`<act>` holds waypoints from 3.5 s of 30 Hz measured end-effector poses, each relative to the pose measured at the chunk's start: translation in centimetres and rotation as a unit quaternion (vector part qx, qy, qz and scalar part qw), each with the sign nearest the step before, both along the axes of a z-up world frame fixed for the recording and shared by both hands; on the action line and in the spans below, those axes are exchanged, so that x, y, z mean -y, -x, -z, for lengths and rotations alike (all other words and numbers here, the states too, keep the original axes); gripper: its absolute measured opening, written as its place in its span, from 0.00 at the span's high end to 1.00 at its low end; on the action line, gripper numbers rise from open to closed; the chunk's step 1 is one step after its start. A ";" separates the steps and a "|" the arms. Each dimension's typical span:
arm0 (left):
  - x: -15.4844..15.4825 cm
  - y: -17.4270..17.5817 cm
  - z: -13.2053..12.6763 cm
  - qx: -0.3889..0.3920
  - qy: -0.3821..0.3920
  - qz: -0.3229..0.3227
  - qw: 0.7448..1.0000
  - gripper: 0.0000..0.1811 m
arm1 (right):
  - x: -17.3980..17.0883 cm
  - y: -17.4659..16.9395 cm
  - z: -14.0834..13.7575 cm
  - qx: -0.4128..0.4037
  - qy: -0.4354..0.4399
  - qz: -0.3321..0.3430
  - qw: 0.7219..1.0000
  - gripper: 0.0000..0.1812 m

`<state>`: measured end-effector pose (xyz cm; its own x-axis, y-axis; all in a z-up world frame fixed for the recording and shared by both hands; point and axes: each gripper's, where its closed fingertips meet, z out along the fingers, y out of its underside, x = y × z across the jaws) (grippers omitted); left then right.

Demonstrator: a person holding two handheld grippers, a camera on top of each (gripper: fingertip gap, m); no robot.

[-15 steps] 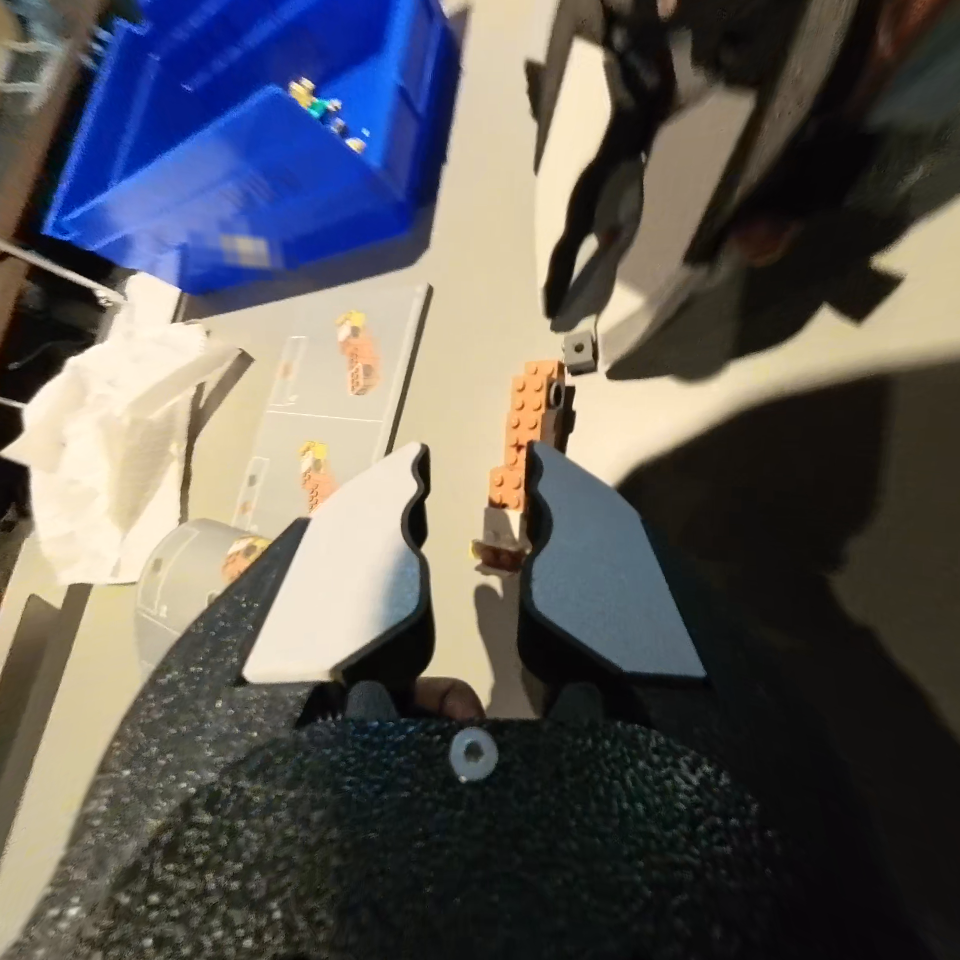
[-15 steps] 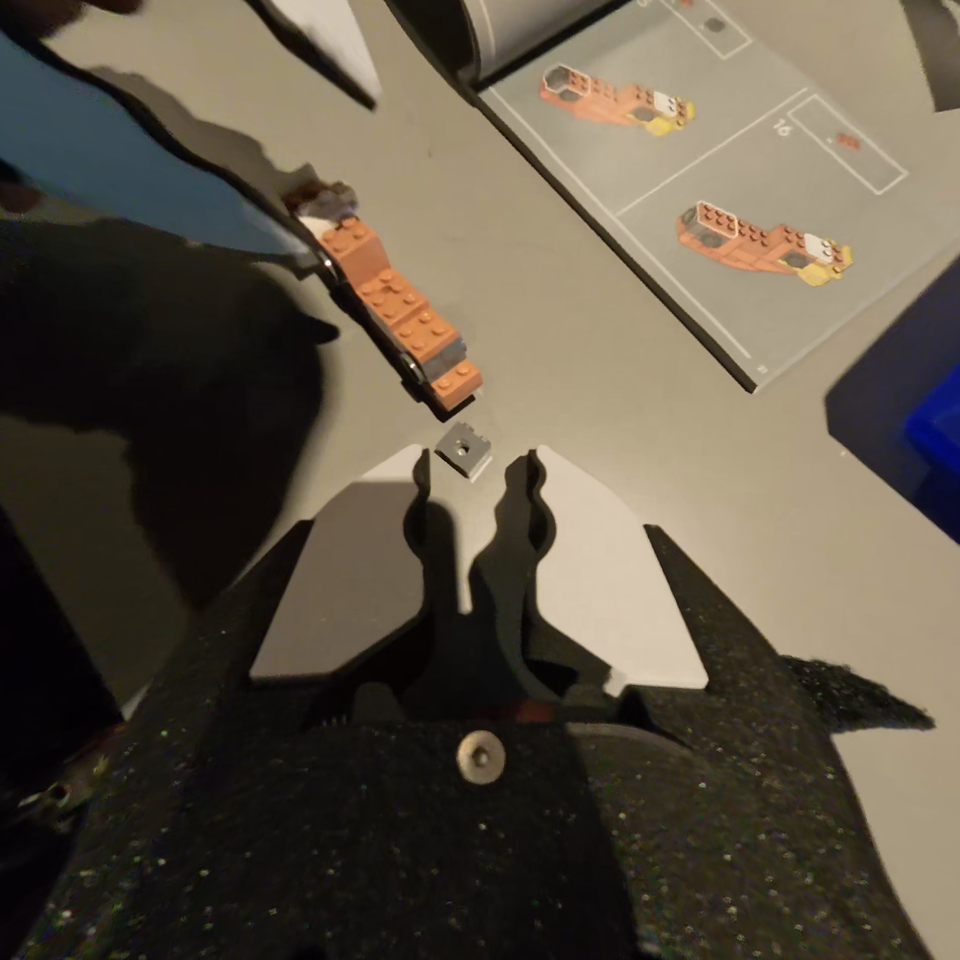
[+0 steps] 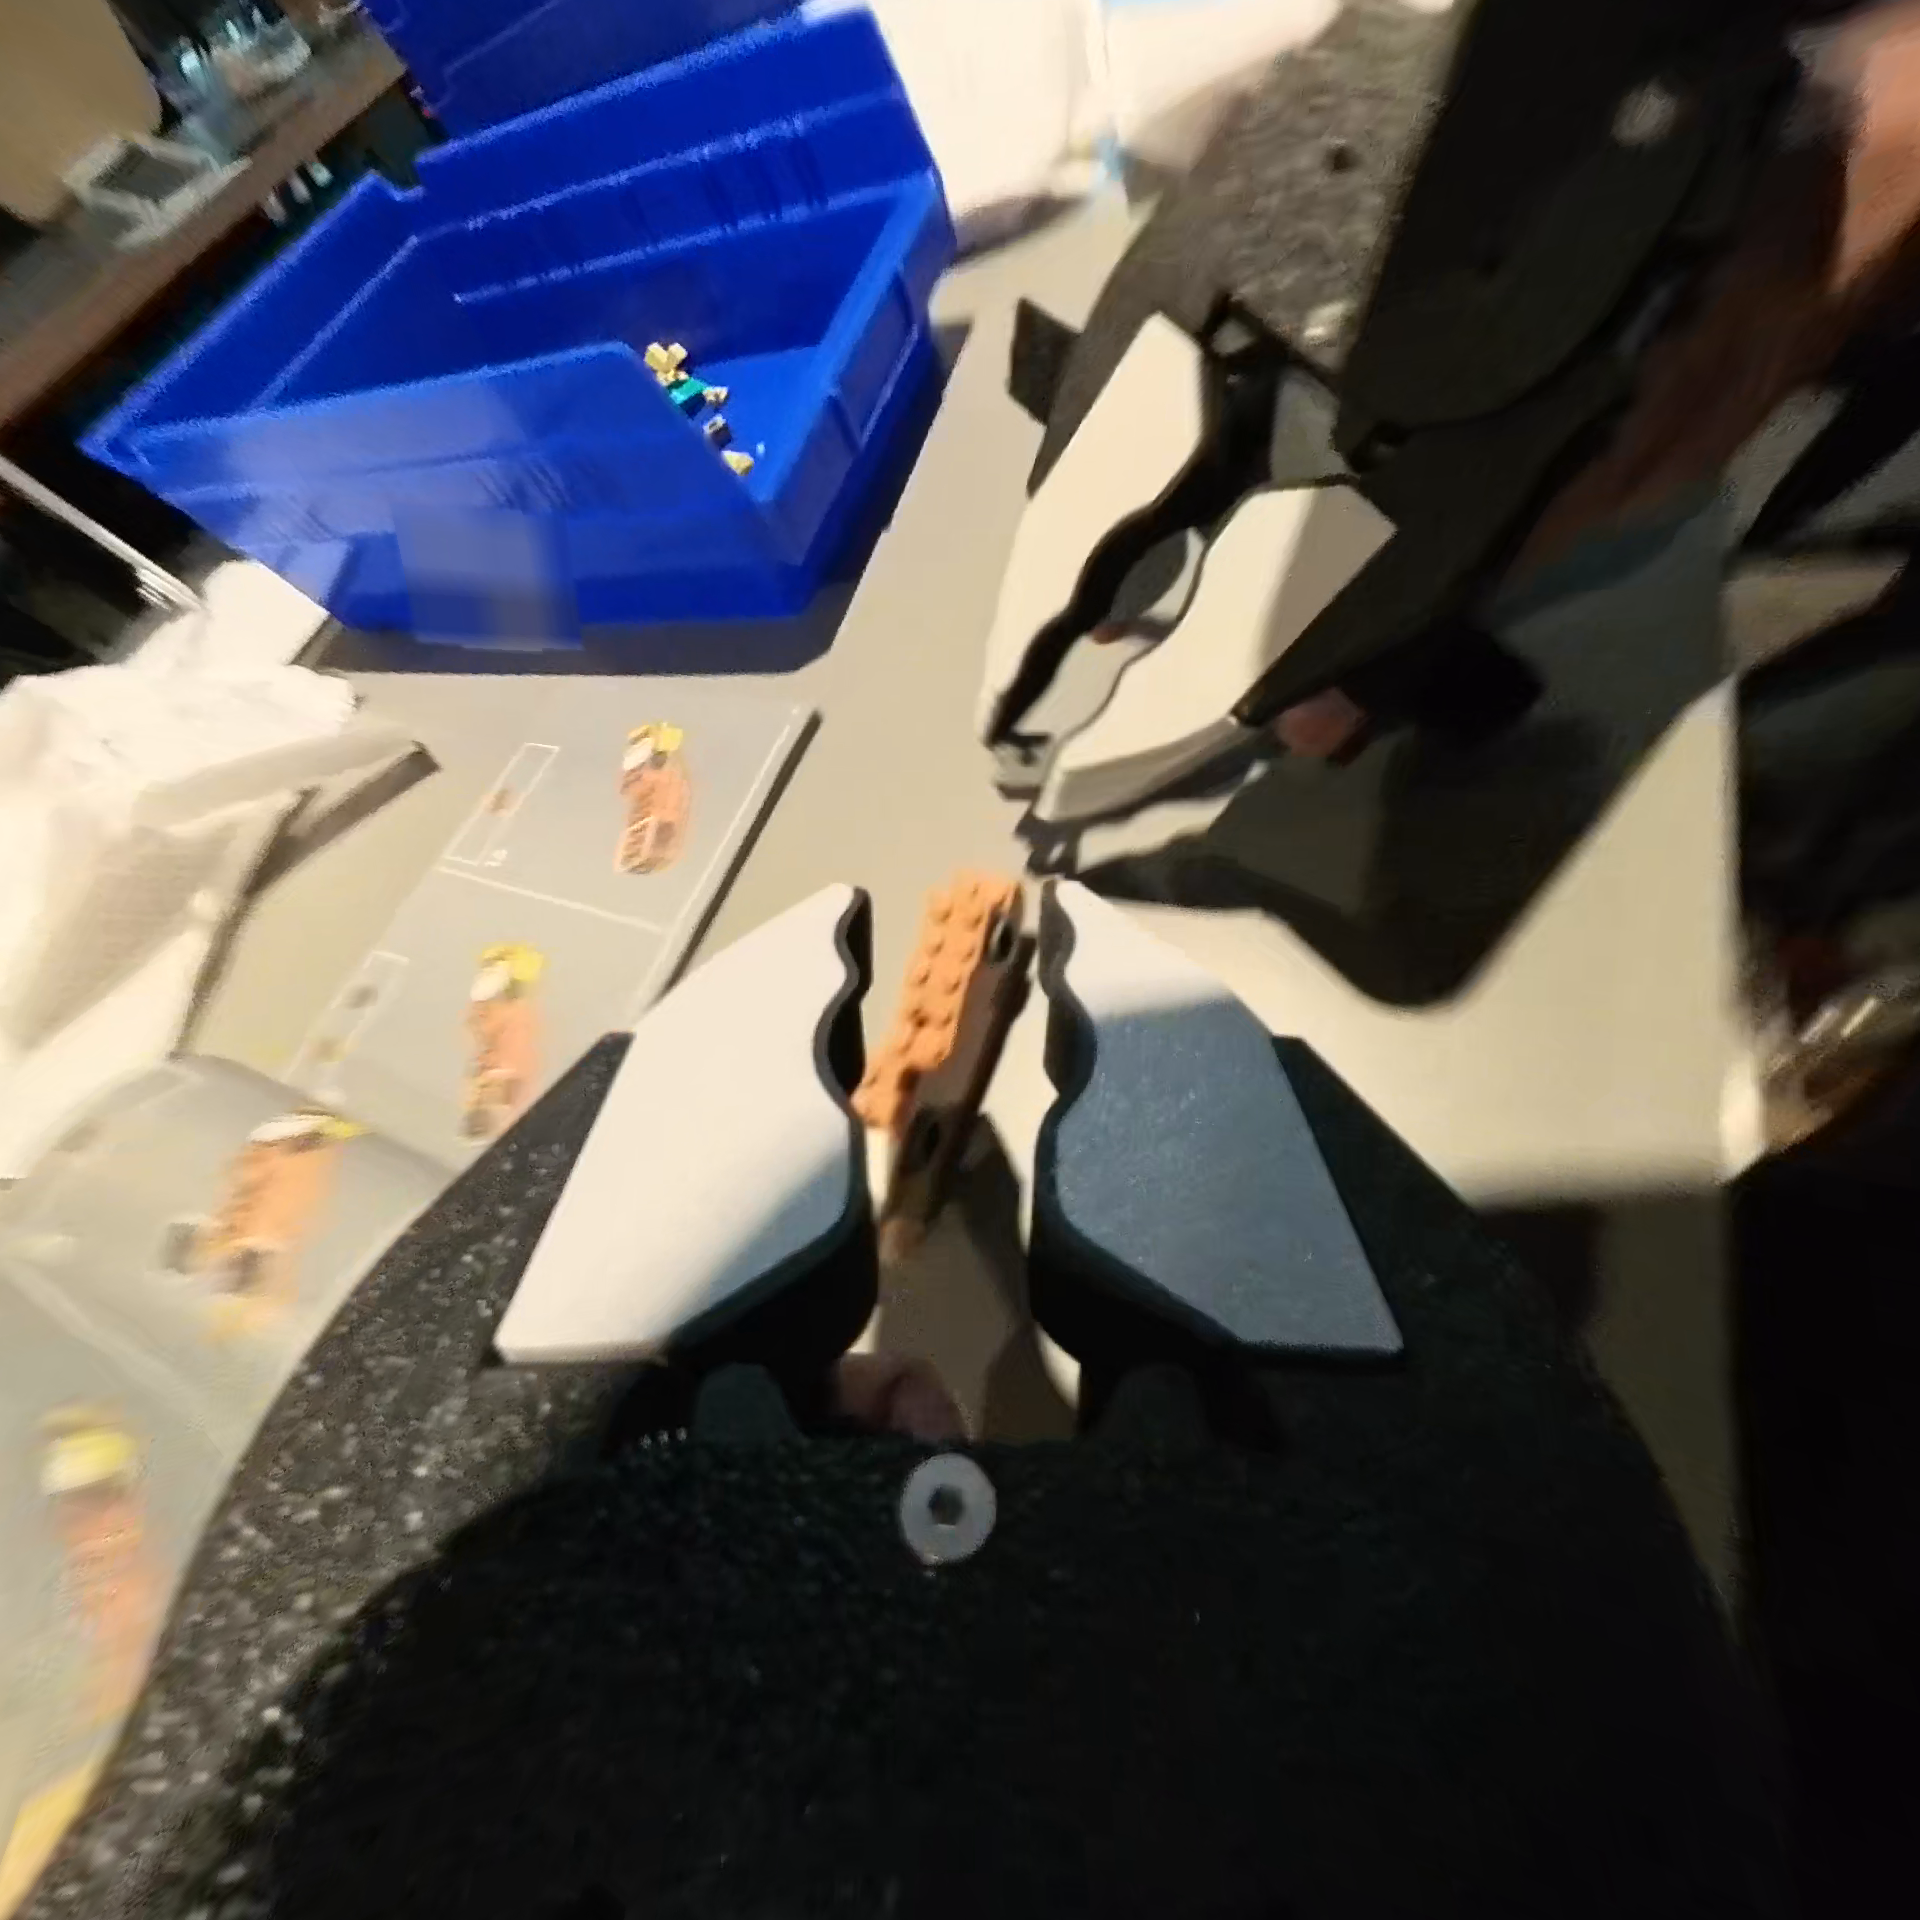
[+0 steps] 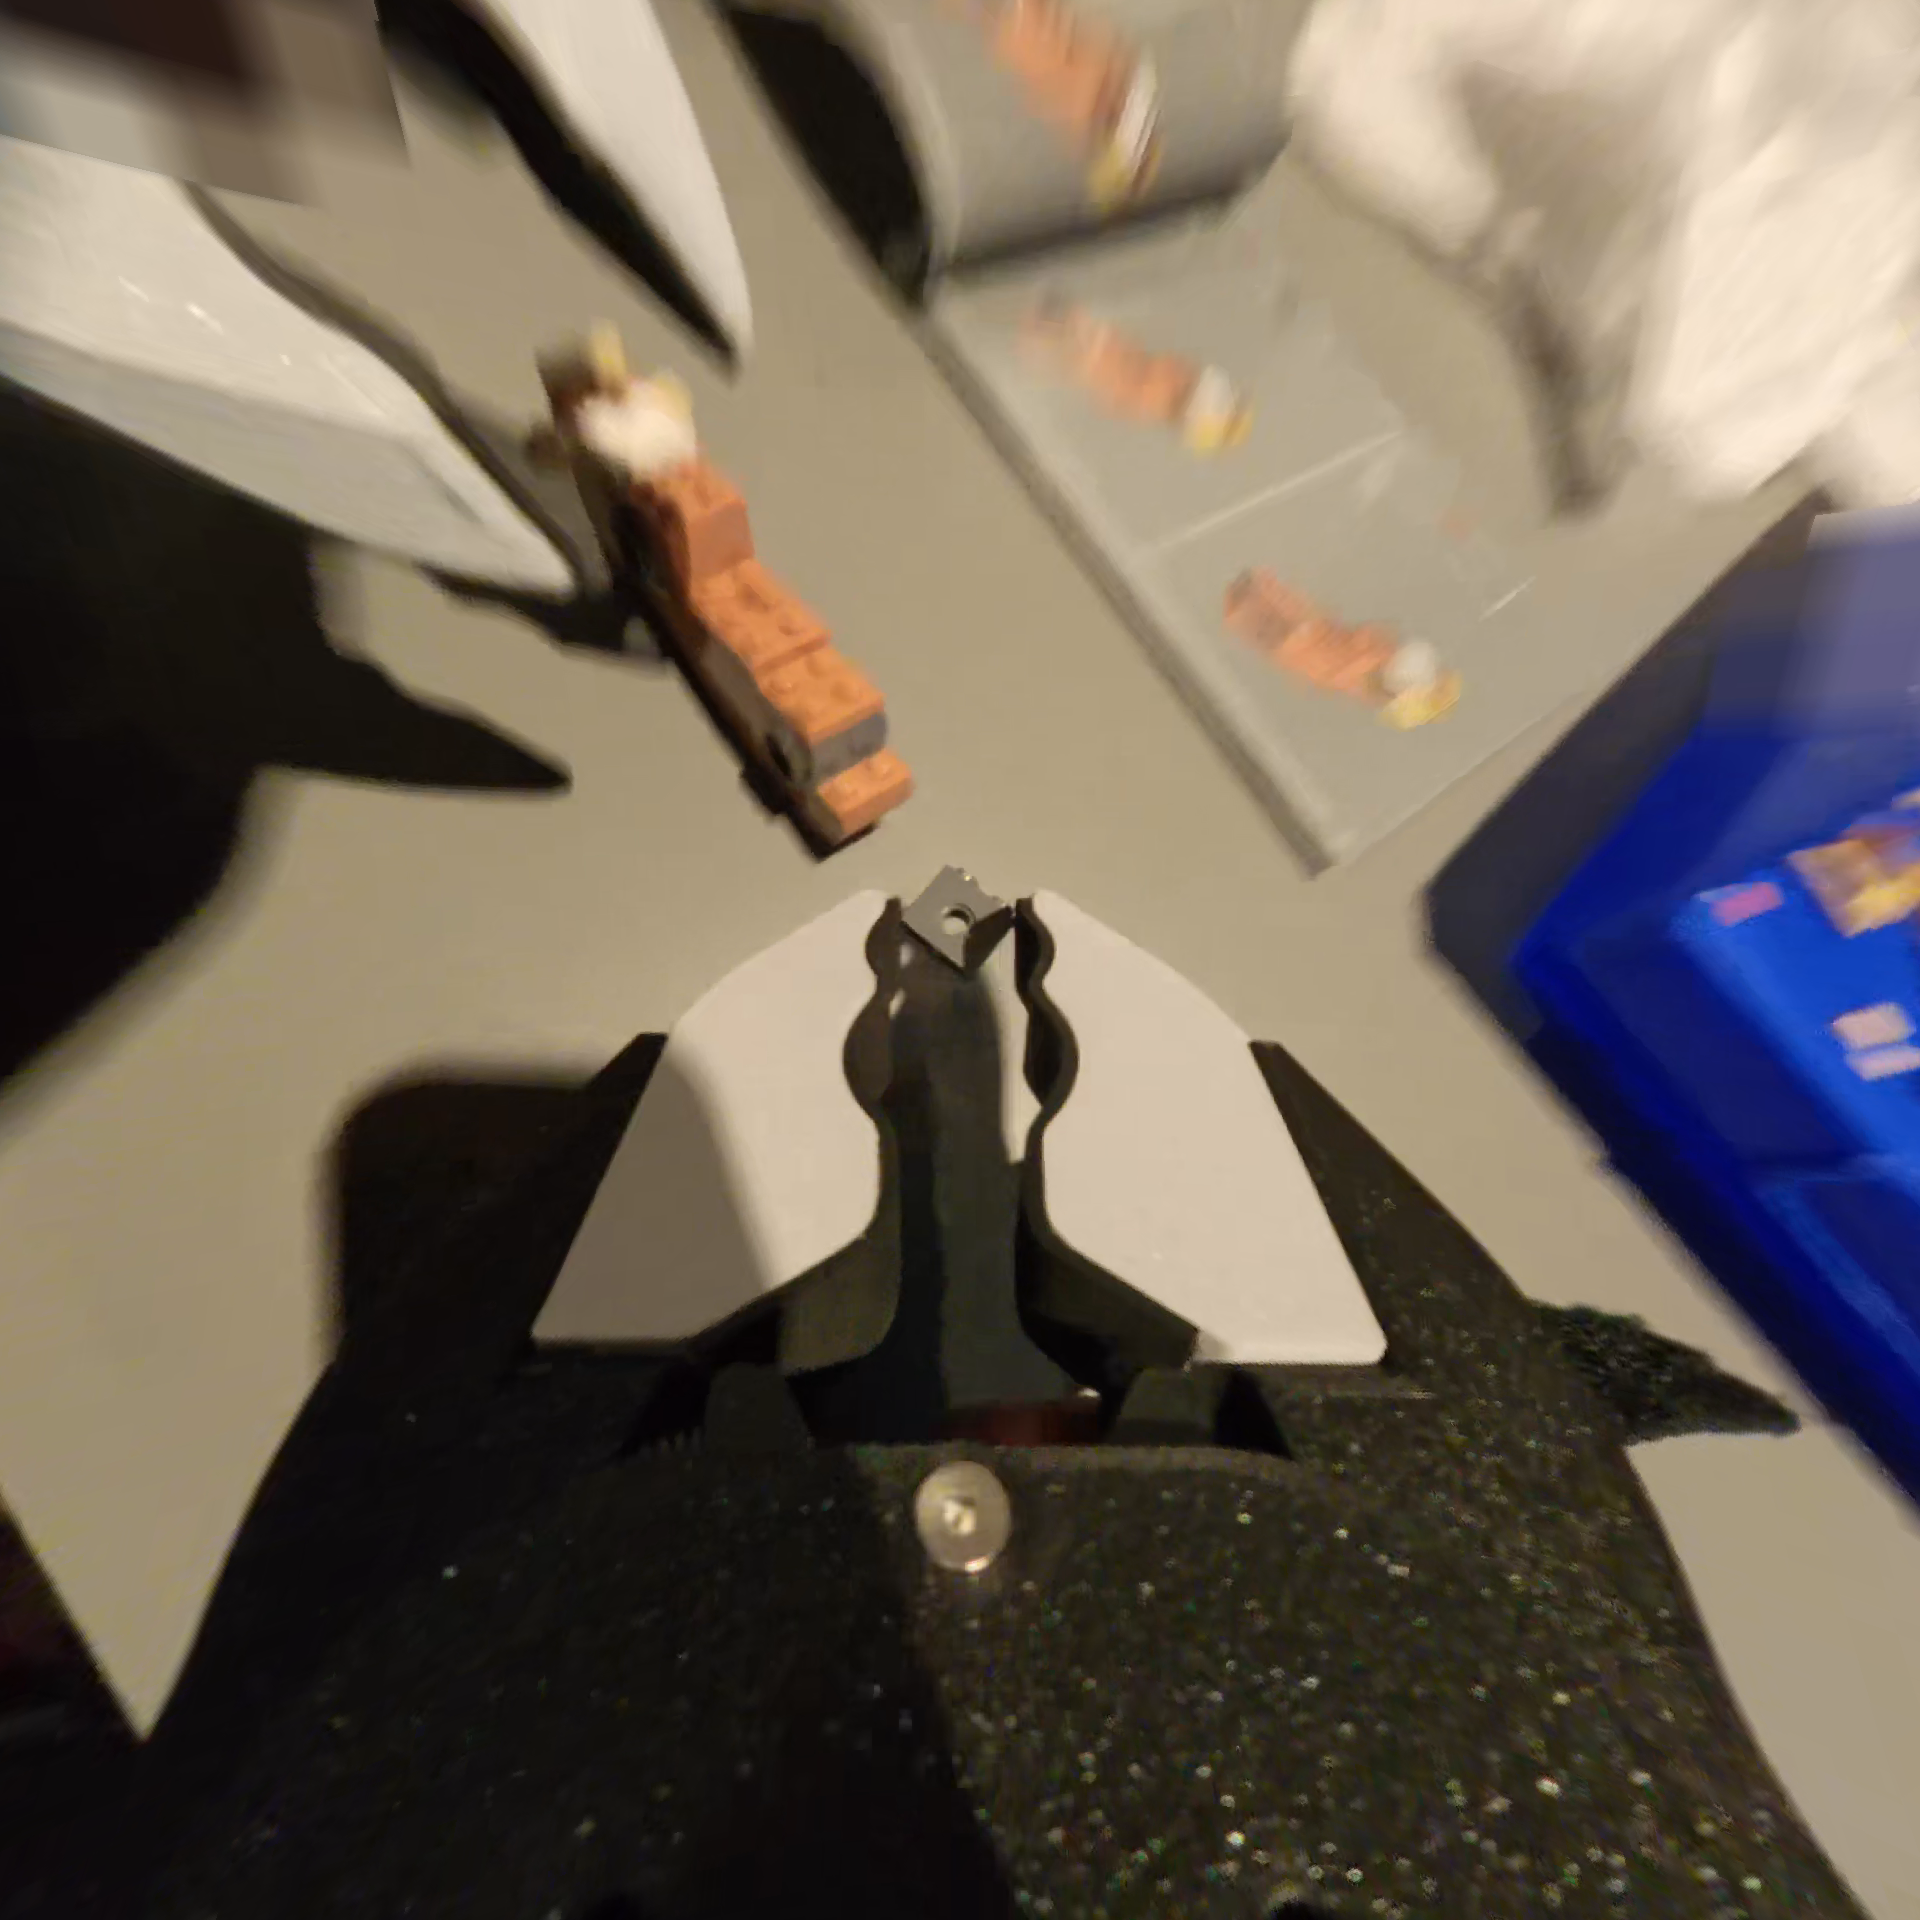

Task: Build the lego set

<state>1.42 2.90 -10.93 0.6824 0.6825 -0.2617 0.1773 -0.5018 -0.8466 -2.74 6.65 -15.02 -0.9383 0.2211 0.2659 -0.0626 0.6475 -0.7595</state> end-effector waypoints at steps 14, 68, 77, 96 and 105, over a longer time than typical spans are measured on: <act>-4.1 1.8 -5.0 0.143 -0.303 0.004 0.942 0.89 | 0.3 -1.3 -9.5 -0.296 0.206 -0.095 0.928 0.89; -3.4 -0.8 -3.1 -0.074 0.101 0.395 0.910 0.94 | 0.8 -5.9 -7.8 0.508 0.141 -0.239 0.815 0.89; -1.5 2.0 -3.0 -0.111 0.038 0.224 0.968 0.77 | 1.8 -2.9 -7.4 0.561 0.232 -0.119 0.786 0.92; -2.3 3.6 -2.8 -0.121 -0.083 0.032 0.989 0.91 | 3.0 -1.3 -7.4 0.601 0.339 -0.004 0.723 0.92; -2.4 3.1 -2.9 -0.019 -0.183 0.068 0.981 0.91 | 1.9 -1.1 -7.5 0.371 0.303 -0.096 0.873 0.85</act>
<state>-1.64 5.34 -7.99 0.7681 0.6389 -0.0424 0.0951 -0.1793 -0.9792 -1.66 4.71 -7.47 -0.8381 -0.0699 -0.5410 0.5282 0.1439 -0.8369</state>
